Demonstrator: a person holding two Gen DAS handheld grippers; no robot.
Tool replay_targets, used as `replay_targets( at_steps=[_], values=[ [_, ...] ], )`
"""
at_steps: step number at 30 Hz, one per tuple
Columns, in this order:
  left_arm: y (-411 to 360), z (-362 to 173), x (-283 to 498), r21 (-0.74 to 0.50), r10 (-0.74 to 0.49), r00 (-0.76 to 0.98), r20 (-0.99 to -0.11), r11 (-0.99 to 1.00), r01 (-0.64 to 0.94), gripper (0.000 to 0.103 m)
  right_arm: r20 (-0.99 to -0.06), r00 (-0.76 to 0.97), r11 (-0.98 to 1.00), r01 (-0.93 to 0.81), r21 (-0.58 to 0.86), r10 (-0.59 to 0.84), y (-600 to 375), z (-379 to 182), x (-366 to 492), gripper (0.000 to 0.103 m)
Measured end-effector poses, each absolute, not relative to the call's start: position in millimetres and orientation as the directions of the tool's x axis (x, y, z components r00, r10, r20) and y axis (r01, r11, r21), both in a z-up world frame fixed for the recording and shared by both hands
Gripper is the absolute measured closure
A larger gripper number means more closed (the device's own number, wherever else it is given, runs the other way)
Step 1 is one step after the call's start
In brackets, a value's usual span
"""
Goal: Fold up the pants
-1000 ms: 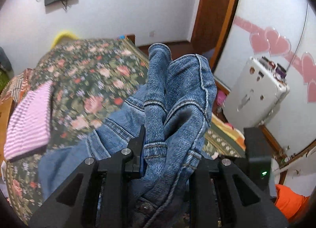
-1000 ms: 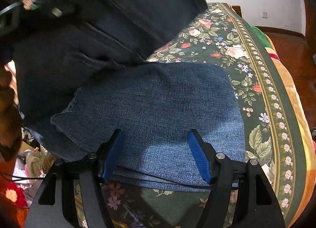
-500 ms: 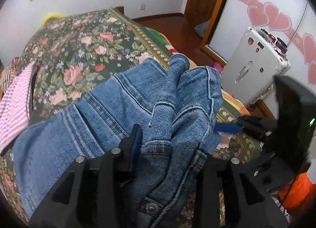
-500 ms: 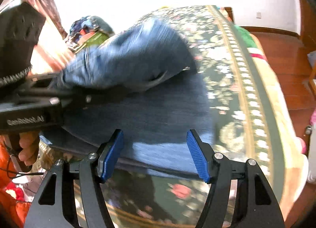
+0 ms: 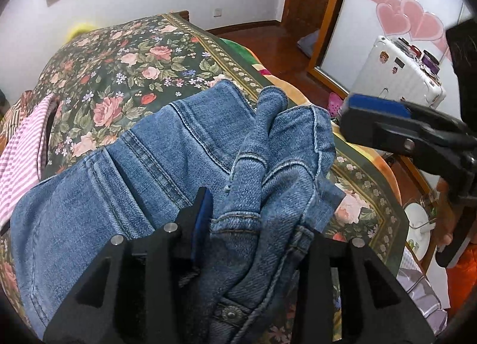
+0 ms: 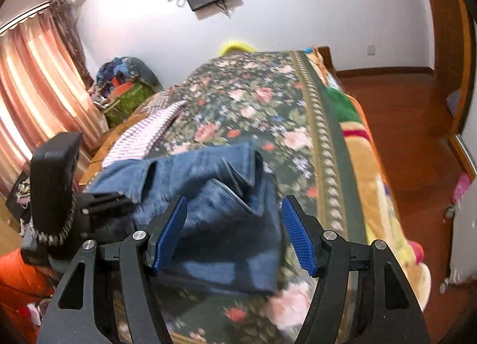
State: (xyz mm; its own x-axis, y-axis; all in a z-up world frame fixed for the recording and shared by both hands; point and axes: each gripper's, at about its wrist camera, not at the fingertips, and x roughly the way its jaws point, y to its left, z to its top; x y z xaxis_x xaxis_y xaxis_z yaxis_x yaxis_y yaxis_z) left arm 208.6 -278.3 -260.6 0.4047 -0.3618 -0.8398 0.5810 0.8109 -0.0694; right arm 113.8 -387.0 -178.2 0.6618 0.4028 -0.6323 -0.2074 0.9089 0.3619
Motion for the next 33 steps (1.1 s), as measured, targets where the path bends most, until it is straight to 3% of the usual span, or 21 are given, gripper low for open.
replay_targets(
  at_steps=[11,19,21,22,26,33],
  values=[
    [-278,-259,204,-0.037,-0.329,0.356,-0.874,0.778,0.628,0.065,-0.694,0.601,0.916,-0.198,0.35,0.395,-381,-224,132,0.037],
    [-251,-233,187,-0.141,-0.399,0.268,-0.877,0.747,0.65,0.06,-0.723,0.58,0.926,-0.194,0.325,0.375,-381,-232,131,0.037],
    [-240,-221,183,-0.164,-0.415,0.265,-0.87,0.752,0.638,0.052,-0.734,0.579,0.935,-0.191,0.3,0.354,-382,-230,130,0.036],
    [-232,-213,182,-0.163,-0.414,0.287,-0.864,0.768,0.619,0.044,-0.744,0.575,0.94,-0.187,0.285,0.34,-382,-229,128,0.036],
    [-196,-185,189,-0.143,-0.409,0.395,-0.823,0.821,0.553,0.036,-0.76,0.569,0.95,-0.176,0.259,0.313,-383,-226,118,0.035],
    [-136,-179,239,-0.041,-0.251,0.536,-0.806,0.927,0.373,0.024,-0.744,0.576,0.941,-0.195,0.277,0.339,-380,-206,94,0.034]
  ],
)
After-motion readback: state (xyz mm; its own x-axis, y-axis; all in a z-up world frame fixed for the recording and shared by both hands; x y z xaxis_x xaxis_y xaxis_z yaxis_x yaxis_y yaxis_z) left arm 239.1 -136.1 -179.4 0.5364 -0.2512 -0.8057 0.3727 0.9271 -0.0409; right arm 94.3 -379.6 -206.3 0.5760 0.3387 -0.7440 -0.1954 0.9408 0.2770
